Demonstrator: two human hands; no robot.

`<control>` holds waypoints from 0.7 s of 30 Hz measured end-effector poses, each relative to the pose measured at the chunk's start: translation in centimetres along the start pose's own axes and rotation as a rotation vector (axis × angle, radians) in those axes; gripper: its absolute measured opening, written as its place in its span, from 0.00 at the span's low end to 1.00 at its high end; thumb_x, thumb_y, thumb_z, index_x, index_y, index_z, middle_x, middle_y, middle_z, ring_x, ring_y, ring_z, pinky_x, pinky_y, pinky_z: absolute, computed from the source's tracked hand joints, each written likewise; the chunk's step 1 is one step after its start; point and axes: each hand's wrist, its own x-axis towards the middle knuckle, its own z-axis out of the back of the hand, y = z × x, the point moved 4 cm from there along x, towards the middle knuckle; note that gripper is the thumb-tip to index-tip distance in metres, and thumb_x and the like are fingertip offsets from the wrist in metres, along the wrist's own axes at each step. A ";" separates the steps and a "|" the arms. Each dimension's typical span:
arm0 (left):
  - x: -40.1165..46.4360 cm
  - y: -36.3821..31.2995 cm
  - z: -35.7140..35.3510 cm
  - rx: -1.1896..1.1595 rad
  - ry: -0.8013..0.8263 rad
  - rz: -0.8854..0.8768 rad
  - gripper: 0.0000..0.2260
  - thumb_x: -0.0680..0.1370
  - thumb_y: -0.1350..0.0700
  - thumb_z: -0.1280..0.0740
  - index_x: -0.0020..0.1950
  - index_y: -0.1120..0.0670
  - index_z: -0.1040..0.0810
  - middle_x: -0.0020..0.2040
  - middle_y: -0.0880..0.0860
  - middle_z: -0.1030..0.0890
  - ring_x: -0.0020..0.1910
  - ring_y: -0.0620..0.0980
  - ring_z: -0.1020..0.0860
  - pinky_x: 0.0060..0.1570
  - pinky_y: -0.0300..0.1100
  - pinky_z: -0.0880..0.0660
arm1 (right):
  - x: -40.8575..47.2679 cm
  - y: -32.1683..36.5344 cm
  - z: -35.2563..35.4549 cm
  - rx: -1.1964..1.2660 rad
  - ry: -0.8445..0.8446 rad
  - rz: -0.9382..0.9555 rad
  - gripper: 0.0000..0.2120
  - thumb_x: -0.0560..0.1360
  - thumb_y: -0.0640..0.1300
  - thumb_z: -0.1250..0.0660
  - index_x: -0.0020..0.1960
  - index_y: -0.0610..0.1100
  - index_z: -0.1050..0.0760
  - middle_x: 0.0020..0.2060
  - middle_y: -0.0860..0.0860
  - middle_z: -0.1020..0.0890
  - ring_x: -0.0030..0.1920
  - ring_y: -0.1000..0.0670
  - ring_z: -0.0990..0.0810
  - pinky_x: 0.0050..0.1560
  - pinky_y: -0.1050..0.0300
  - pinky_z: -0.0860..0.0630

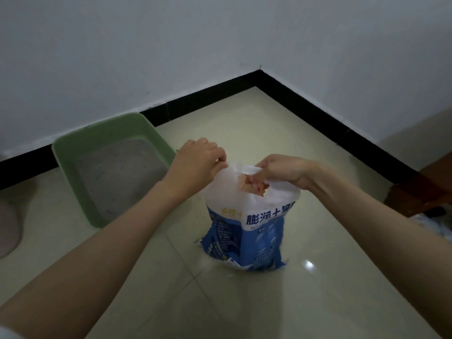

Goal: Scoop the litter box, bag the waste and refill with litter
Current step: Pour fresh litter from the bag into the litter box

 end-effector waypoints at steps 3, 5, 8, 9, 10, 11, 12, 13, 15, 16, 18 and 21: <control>-1.7 0.0 1.8 -0.079 0.083 0.035 0.07 0.73 0.55 0.30 0.41 0.59 0.21 0.38 0.55 0.23 0.36 0.51 0.28 0.36 0.43 0.36 | -1.9 0.7 -0.9 0.115 -0.035 -0.070 0.09 0.72 0.36 0.35 0.32 0.39 0.28 0.31 0.45 0.25 0.31 0.50 0.27 0.32 0.64 0.27; -3.1 -0.2 2.8 -0.046 0.186 0.050 0.06 0.70 0.57 0.28 0.41 0.59 0.21 0.38 0.56 0.23 0.36 0.56 0.25 0.34 0.44 0.35 | -3.5 1.6 -1.7 0.091 -0.017 -0.128 0.07 0.64 0.38 0.33 0.30 0.38 0.29 0.30 0.43 0.25 0.33 0.48 0.28 0.38 0.60 0.29; -4.9 -1.1 4.9 0.036 0.331 0.060 0.10 0.61 0.54 0.22 0.35 0.55 0.21 0.33 0.51 0.22 0.36 0.54 0.21 0.32 0.43 0.30 | -6.5 3.5 -2.9 0.038 -0.014 -0.228 0.10 0.57 0.43 0.33 0.25 0.41 0.33 0.29 0.44 0.29 0.35 0.47 0.33 0.40 0.56 0.36; -5.5 -1.5 5.8 0.056 0.363 0.073 0.12 0.58 0.53 0.21 0.33 0.53 0.21 0.32 0.50 0.22 0.35 0.53 0.21 0.32 0.42 0.29 | -7.4 3.9 -3.3 0.035 -0.019 -0.271 0.12 0.60 0.44 0.31 0.25 0.42 0.33 0.28 0.45 0.30 0.34 0.47 0.33 0.39 0.56 0.36; -6.1 -1.9 6.7 0.073 0.382 0.092 0.12 0.55 0.53 0.20 0.31 0.52 0.21 0.31 0.48 0.23 0.35 0.52 0.21 0.34 0.41 0.30 | -8.2 4.2 -3.8 0.019 -0.016 -0.305 0.14 0.64 0.45 0.30 0.26 0.42 0.32 0.27 0.46 0.30 0.32 0.48 0.33 0.37 0.57 0.37; -6.8 -2.4 7.5 0.076 0.398 0.114 0.13 0.54 0.53 0.20 0.30 0.51 0.21 0.30 0.47 0.23 0.35 0.51 0.22 0.36 0.40 0.32 | -9.0 4.6 -4.4 -0.010 -0.008 -0.332 0.14 0.68 0.45 0.30 0.28 0.42 0.30 0.26 0.47 0.29 0.31 0.49 0.32 0.35 0.58 0.37; -7.7 -2.8 8.5 0.068 0.408 0.143 0.13 0.53 0.53 0.20 0.30 0.50 0.22 0.30 0.46 0.23 0.34 0.50 0.22 0.37 0.40 0.34 | -9.9 5.3 -4.8 -0.042 0.005 -0.343 0.13 0.70 0.45 0.30 0.29 0.42 0.28 0.26 0.47 0.28 0.30 0.50 0.31 0.34 0.58 0.37; -8.5 -3.1 9.7 0.053 0.397 0.182 0.12 0.54 0.54 0.21 0.30 0.50 0.22 0.30 0.47 0.23 0.34 0.50 0.22 0.37 0.39 0.35 | -10.6 6.5 -5.1 -0.057 0.022 -0.338 0.12 0.70 0.45 0.31 0.31 0.42 0.26 0.26 0.47 0.27 0.30 0.50 0.30 0.34 0.58 0.37; -10.1 -3.3 13.1 -0.011 0.329 0.293 0.07 0.59 0.55 0.25 0.33 0.50 0.21 0.32 0.46 0.21 0.36 0.51 0.21 0.38 0.40 0.33 | -12.4 9.7 -5.3 -0.078 0.057 -0.306 0.11 0.71 0.44 0.31 0.31 0.42 0.26 0.26 0.48 0.26 0.31 0.50 0.29 0.34 0.59 0.36; -10.7 -3.2 15.1 -0.066 0.277 0.360 0.04 0.63 0.54 0.28 0.35 0.50 0.21 0.34 0.46 0.20 0.39 0.51 0.21 0.41 0.40 0.34 | -13.4 11.7 -5.2 -0.086 0.073 -0.284 0.12 0.71 0.43 0.32 0.30 0.43 0.27 0.26 0.49 0.27 0.30 0.51 0.30 0.33 0.60 0.36; -11.8 -2.8 19.6 -0.159 0.170 0.498 0.04 0.67 0.52 0.34 0.38 0.51 0.21 0.38 0.46 0.19 0.46 0.50 0.24 0.45 0.40 0.36 | -15.7 15.6 -4.9 -0.093 0.105 -0.224 0.12 0.73 0.44 0.34 0.32 0.43 0.26 0.27 0.50 0.27 0.31 0.51 0.30 0.33 0.61 0.36; -13.2 -2.8 27.1 -0.204 0.074 0.630 0.09 0.70 0.49 0.39 0.39 0.51 0.21 0.40 0.46 0.19 0.49 0.46 0.30 0.48 0.40 0.38 | -19.7 21.9 -5.1 -0.071 0.133 -0.163 0.15 0.78 0.48 0.41 0.38 0.40 0.23 0.30 0.48 0.25 0.34 0.50 0.28 0.40 0.57 0.33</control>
